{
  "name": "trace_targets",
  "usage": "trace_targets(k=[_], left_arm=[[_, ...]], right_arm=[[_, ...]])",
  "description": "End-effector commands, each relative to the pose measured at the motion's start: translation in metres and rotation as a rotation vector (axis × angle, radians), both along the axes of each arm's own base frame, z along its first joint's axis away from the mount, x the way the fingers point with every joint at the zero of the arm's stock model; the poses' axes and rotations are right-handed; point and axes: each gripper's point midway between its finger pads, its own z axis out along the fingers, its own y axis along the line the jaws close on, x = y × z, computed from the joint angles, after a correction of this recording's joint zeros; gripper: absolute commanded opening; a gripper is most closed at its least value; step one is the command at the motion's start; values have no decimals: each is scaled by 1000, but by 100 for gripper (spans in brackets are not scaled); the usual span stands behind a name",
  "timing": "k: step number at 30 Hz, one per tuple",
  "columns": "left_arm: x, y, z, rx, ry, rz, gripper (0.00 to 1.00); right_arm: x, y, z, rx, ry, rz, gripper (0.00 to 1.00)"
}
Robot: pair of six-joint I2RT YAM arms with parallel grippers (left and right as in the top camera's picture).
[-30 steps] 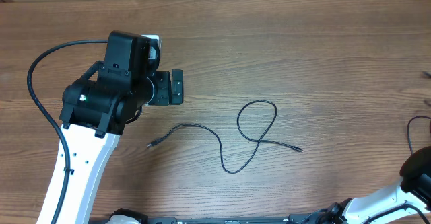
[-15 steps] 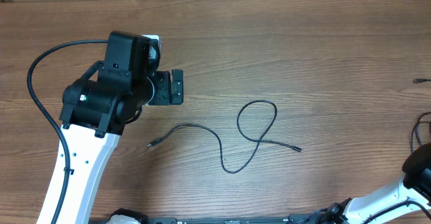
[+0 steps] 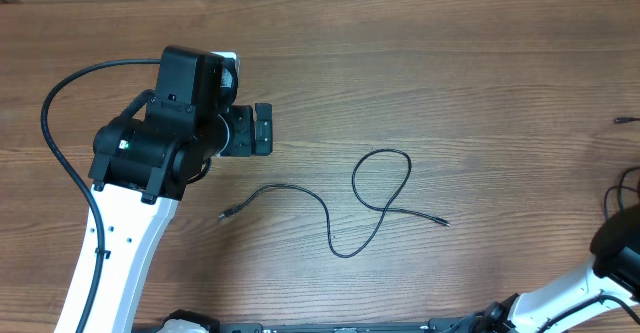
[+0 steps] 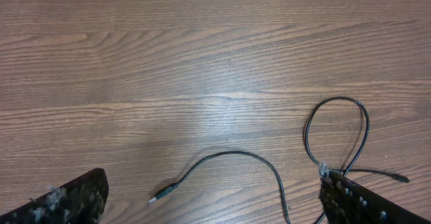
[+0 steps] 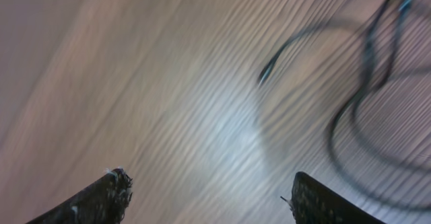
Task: Untangle cables
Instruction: 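Move the right gripper back to the last cable and grasp it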
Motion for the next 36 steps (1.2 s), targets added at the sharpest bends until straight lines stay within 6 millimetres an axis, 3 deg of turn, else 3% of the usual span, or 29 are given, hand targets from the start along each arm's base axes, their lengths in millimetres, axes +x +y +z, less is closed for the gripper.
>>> trace_targets(k=[1,5,11,20,30,36], left_arm=[[3,-1,5,-2,-14,-19,100],[3,-1,5,-2,-14,-19,100],[3,-1,5,-2,-14,-19,100],[3,-1,5,-2,-14,-19,100],[3,-1,5,-2,-14,-19,100],[3,-2,5,-2,-14,-19,100]], right_arm=[[9,40,-3,57,31,90,79],[11,79,-9,100,90,165,100],[15,155,-16,175,171,326,100],[-9,238,-22,230,341,499,100],[-34,300,-31,178,488,602,100],[-63,336,-57,191,620,615,100]])
